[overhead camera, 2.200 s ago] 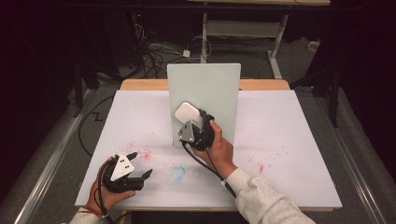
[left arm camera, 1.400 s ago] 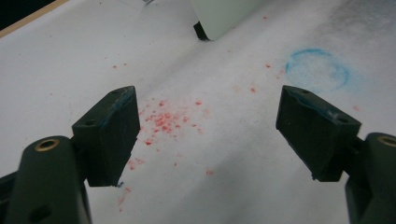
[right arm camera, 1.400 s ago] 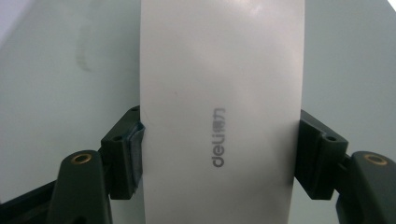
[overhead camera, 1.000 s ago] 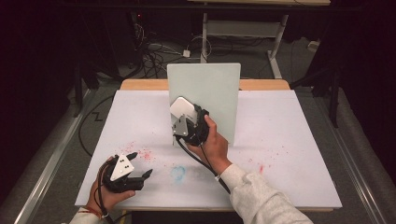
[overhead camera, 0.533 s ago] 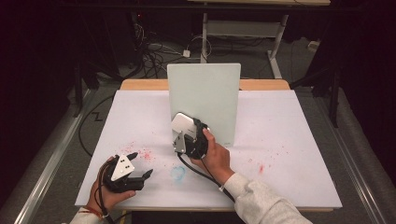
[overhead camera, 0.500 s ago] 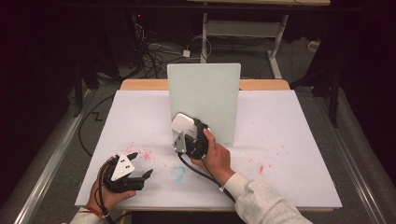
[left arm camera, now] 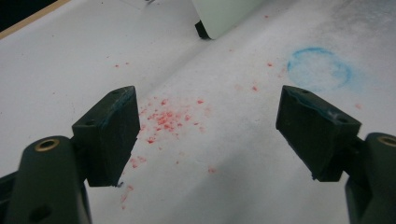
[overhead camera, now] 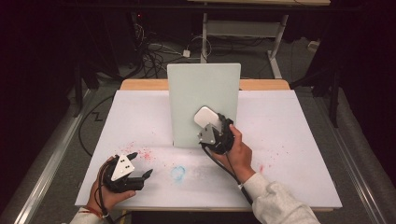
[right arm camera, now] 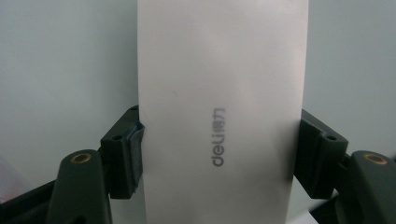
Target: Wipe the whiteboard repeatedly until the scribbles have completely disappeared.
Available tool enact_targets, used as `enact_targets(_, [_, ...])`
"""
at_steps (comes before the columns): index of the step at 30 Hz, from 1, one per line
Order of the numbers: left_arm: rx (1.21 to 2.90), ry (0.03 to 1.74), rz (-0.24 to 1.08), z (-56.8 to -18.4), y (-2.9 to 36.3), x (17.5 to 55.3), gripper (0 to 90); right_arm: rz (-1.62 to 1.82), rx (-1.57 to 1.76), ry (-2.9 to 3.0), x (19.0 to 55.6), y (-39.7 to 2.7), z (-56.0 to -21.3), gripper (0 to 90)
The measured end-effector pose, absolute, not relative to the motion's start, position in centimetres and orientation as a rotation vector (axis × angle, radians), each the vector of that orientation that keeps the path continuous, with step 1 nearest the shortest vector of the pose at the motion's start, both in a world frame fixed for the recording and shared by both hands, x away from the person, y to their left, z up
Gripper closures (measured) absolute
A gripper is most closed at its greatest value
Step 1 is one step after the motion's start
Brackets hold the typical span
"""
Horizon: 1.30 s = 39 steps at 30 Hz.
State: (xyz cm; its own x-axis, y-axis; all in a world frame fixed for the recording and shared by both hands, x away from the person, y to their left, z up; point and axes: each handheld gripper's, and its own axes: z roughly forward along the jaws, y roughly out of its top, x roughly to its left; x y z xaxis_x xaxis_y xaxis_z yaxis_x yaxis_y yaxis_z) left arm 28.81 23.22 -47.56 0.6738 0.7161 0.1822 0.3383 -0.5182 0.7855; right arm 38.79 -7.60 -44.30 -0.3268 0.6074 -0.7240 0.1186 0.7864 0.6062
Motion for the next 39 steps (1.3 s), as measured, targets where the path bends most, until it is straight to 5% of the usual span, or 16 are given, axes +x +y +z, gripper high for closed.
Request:
enact_targets(25, [2.144,0.807,0.650,-47.6,23.1,28.8,21.1,0.590,0.878,1.749,40.1,-19.3,-41.2,30.9])
enact_targets(39, [2.134,0.815,0.642,-47.6,23.1,29.3,21.1,0.700,0.843,1.750,39.1,-19.9,-40.2,30.9])
